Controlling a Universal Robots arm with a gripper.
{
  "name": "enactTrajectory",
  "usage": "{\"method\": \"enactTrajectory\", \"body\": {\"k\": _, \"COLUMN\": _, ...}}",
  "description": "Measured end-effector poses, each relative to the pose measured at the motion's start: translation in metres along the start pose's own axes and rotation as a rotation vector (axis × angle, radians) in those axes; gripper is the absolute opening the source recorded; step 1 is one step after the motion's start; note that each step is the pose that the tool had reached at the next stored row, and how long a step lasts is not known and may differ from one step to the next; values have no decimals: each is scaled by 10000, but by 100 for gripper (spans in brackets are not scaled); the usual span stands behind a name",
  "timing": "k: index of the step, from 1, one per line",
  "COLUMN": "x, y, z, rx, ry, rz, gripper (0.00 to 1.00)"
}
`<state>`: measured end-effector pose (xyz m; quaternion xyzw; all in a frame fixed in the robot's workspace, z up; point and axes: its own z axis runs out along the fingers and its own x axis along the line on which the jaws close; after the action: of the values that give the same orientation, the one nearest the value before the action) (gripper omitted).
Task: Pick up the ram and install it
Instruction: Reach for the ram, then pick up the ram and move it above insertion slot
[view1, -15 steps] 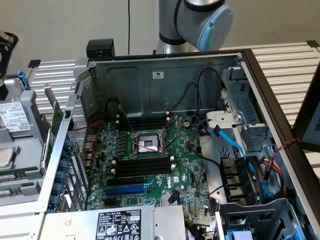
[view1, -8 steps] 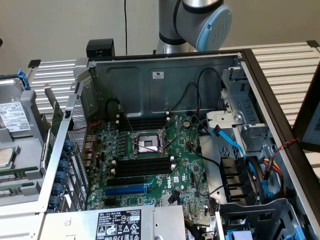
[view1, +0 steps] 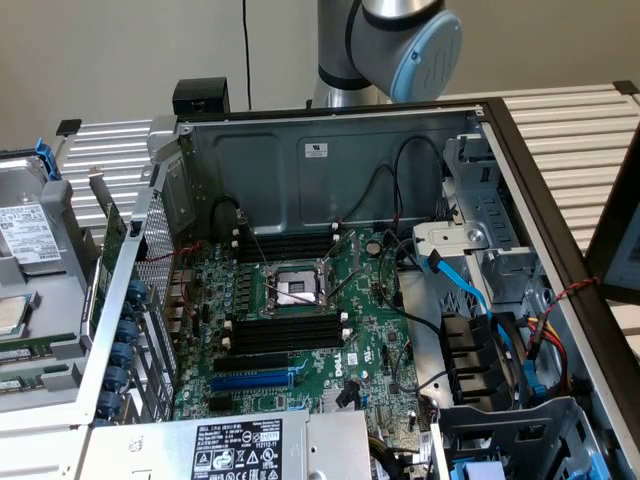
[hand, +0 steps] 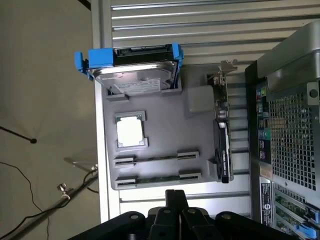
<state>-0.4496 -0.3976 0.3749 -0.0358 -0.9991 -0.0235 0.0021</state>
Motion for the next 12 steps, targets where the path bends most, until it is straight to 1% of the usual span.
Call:
{"method": "enactTrajectory", "body": {"k": 5, "x": 98, "y": -6, "z": 11, "rx": 0, "ry": 4, "rz": 0, "gripper": 11}}
{"method": "enactTrajectory", "body": {"k": 7, "x": 104, "y": -7, "z": 11, "rx": 0, "ry": 15, "rz": -1, "gripper": 11}}
{"method": "enactTrajectory", "body": {"k": 12, "x": 107, "y": -7, "z": 11, "rx": 0, "ry": 15, "rz": -1, "gripper": 11}}
